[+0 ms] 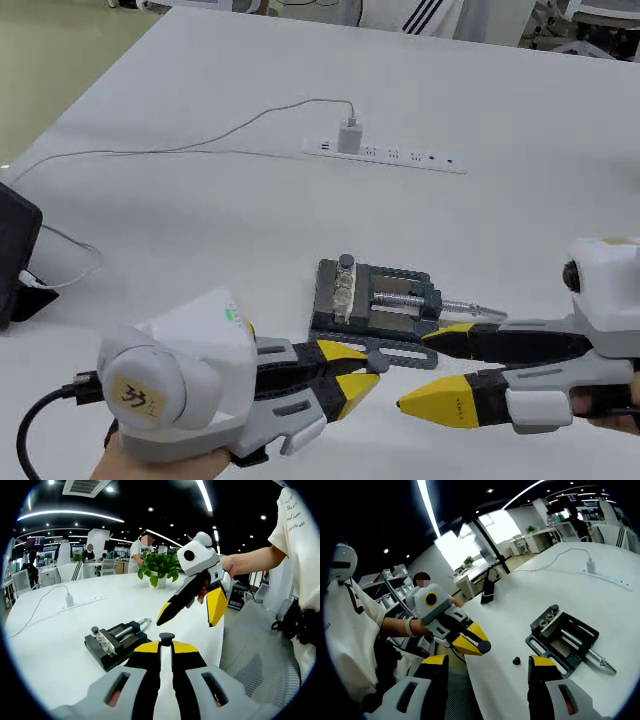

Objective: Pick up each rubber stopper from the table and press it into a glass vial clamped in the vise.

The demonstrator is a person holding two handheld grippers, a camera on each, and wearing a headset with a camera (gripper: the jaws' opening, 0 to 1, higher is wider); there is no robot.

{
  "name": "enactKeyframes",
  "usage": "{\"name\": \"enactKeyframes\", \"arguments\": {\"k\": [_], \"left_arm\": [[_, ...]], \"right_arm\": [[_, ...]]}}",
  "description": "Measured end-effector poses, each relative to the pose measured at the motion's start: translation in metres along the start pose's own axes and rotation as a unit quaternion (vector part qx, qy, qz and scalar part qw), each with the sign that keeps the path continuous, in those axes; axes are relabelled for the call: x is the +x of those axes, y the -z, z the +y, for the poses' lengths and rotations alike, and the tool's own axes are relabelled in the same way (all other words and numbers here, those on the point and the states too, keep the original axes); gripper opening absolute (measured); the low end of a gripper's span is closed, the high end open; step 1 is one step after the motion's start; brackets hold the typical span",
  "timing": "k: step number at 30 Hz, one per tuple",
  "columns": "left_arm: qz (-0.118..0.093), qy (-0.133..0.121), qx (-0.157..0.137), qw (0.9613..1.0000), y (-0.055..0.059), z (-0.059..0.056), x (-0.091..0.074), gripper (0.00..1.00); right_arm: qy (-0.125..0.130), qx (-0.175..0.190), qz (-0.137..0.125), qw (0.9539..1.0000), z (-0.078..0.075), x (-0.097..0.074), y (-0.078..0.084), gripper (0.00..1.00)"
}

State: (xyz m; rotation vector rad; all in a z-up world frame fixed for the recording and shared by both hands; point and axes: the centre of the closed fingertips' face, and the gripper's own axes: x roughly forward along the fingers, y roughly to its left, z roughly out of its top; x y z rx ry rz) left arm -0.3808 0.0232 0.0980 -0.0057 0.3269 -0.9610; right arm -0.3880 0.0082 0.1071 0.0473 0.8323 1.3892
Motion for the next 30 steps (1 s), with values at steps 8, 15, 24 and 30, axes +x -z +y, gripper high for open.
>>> {"name": "enactKeyframes", "arguments": {"k": [8, 15, 24, 30], "left_arm": [[0.014, 0.013, 0.009, 0.9998, 0.006, -0.003, 0.003, 0.03], [0.030, 0.027, 0.021, 0.9990, 0.011, -0.008, 0.005, 0.03], [0.042, 0.041, 0.033, 0.9977, 0.012, -0.013, 0.008, 0.03], [0.046, 0.047, 0.037, 0.9971, 0.011, -0.015, 0.009, 0.03]], "right_arm": [[0.003, -0.090, 0.056, 0.9943, -0.002, -0.002, -0.003, 0.58], [-0.016, -0.161, 0.120, 0.9796, 0.005, 0.002, 0.003, 0.40], [-0.036, -0.249, 0.184, 0.9501, 0.009, 0.010, 0.011, 0.22], [-0.037, -0.282, 0.217, 0.9340, 0.002, 0.010, 0.017, 0.17]]}}
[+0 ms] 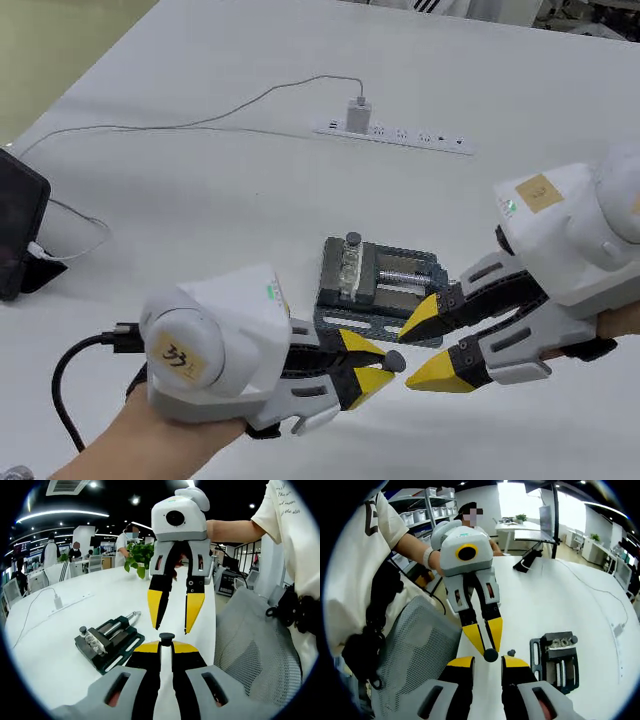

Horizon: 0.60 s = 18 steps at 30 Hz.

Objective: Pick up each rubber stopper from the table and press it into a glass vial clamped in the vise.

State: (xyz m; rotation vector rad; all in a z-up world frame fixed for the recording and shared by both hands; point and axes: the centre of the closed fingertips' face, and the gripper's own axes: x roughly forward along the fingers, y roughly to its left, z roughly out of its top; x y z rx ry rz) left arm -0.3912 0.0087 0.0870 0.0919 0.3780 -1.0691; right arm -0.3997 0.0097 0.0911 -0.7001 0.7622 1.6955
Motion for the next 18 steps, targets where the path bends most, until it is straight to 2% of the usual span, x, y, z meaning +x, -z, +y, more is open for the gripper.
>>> {"name": "enactKeyframes", "arguments": {"k": [18], "left_arm": [[-0.001, 0.009, 0.002, 1.0000, -0.0017, -0.0019, 0.0049, 0.03]], "right_arm": [[-0.004, -0.012, 0.016, 0.9998, 0.0008, 0.0024, 0.0034, 0.12]]}}
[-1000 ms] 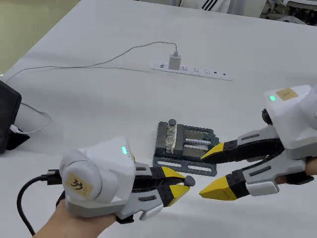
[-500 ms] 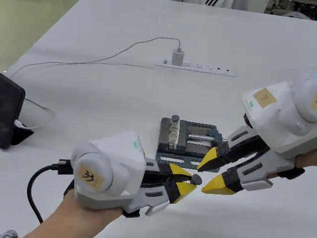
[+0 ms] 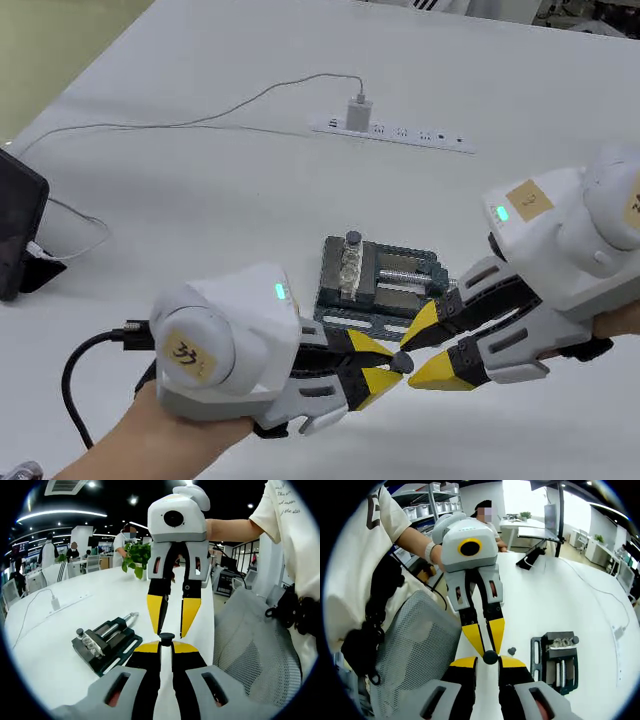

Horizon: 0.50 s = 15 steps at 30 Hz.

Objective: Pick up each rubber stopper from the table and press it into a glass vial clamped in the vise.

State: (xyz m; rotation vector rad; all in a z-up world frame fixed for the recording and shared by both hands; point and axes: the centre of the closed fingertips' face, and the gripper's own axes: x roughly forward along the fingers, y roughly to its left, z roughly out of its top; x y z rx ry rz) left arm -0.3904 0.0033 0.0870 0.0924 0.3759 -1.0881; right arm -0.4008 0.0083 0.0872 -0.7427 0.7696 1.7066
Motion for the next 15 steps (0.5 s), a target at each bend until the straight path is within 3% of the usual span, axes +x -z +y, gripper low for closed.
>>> {"name": "enactKeyframes", "arguments": {"k": [15], "left_arm": [[0.003, 0.003, -0.002, 1.0000, 0.0004, -0.0022, 0.0002, 0.03]], "right_arm": [[0.005, -0.021, 0.025, 0.9995, 0.0007, 0.0012, 0.0001, 0.08]]}}
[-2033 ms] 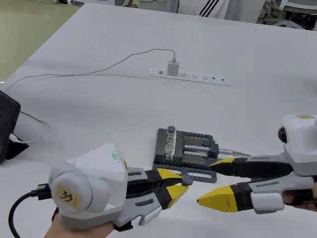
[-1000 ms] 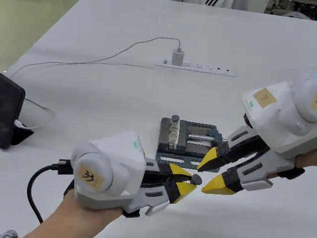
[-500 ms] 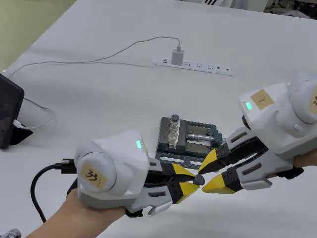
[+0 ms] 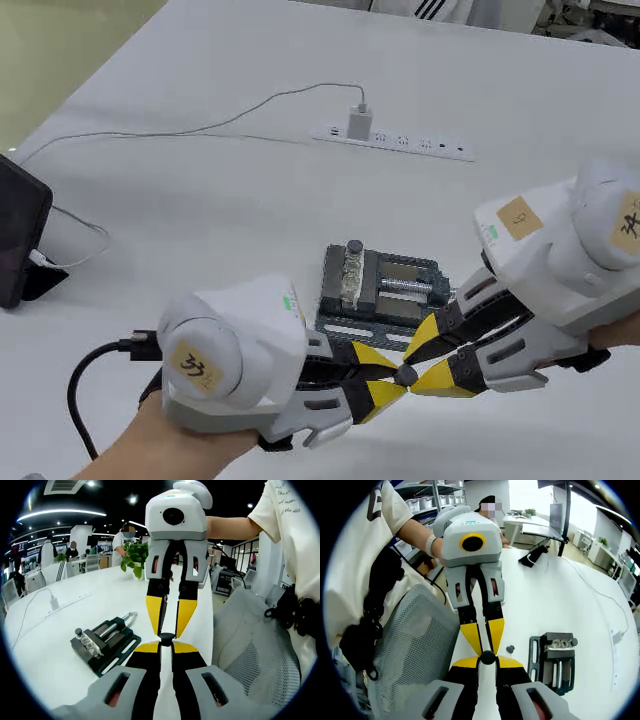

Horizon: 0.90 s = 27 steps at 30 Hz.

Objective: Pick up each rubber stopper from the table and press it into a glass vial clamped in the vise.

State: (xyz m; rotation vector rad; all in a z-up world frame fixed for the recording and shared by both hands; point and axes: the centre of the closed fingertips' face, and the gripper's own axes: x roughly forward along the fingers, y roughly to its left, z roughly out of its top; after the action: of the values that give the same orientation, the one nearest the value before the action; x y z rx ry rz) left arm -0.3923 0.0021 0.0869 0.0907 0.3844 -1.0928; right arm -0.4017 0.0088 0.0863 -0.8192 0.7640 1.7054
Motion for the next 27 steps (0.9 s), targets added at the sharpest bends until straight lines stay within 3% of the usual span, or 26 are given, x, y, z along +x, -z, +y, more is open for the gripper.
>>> {"name": "enactKeyframes", "arguments": {"k": [16, 27], "left_arm": [[0.020, -0.006, 0.038, 0.9991, 0.0013, 0.0016, 0.0010, 0.03], [0.017, -0.004, 0.021, 0.9996, 0.0031, 0.0017, 0.0002, 0.04]], "right_arm": [[-0.005, 0.027, 0.009, 0.9996, -0.0023, 0.0015, -0.0002, 0.07], [-0.001, 0.020, 0.011, 0.9997, -0.0018, 0.0031, -0.0003, 0.06]]}}
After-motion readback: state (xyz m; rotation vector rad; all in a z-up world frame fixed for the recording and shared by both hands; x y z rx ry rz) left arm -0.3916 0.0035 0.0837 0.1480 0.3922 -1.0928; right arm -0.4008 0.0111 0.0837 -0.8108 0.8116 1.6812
